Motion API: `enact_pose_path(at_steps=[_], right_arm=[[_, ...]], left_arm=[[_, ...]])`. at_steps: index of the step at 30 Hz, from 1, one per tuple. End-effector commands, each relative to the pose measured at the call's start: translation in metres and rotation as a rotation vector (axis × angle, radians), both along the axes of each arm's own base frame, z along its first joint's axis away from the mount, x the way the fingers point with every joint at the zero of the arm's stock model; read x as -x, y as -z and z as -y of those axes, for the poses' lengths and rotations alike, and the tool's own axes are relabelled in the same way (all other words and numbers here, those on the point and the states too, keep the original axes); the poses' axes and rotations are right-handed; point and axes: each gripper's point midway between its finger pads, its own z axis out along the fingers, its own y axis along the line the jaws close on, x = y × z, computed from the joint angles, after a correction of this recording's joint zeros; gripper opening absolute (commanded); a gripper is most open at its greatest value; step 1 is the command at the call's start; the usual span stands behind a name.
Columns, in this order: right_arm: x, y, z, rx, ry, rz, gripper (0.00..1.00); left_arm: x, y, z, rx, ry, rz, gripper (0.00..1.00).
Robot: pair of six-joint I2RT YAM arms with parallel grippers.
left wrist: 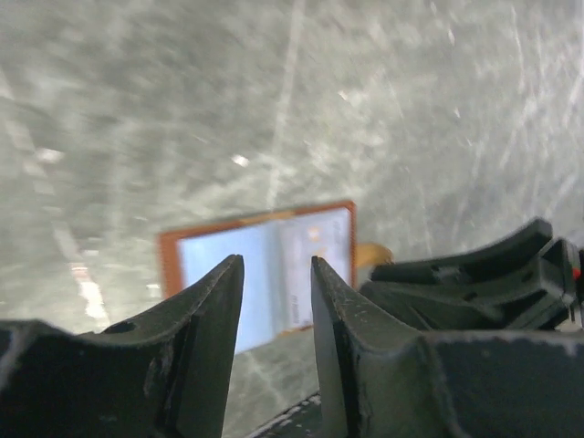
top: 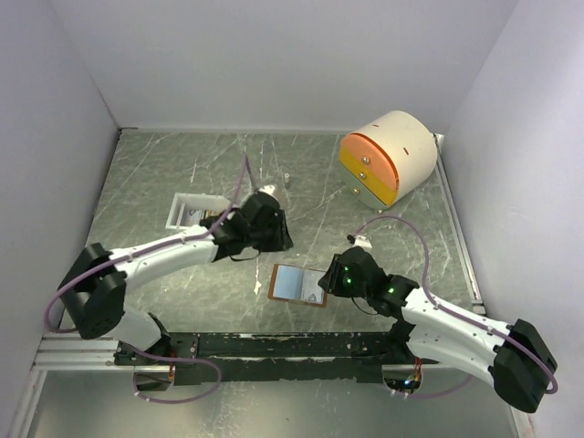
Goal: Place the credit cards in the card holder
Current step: Insert the credit card into the card holder, then pick up the credit card from the storage box.
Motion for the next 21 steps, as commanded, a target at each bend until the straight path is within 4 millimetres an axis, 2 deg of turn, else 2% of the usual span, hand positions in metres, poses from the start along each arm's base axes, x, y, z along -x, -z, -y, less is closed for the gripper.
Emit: enact_pose_path(at_steps=[1, 6, 11, 14, 21], right_arm=[[-0.012, -0.026, -0.008, -0.020, -0.031, 0.083, 0.28], [-0.019, -0.044, -0.013, -0.022, -0.047, 0.124, 0.29], [-0.025, -0.053, -0.018, -0.022, -0.054, 0.140, 0.29], [-0.027, -0.058, -0.021, -0.028, -0.061, 0.152, 0.29], [-0.031, -0.067, -0.022, -0.025, -0.055, 0.164, 0.29]], left_arm=[[-0.035, -0.022, -0.080, -0.260, -0.120, 0.105, 0.47], [-0.074, -0.052, -0.158, -0.444, -0.264, 0.194, 0.55], [-0.104, -0.067, -0.215, -0.584, -0.366, 0.240, 0.52], [-0.118, -0.063, -0.233, -0.638, -0.379, 0.236, 0.51], [-0.139, -0.035, -0.265, -0.779, -0.345, 0.211, 0.50]])
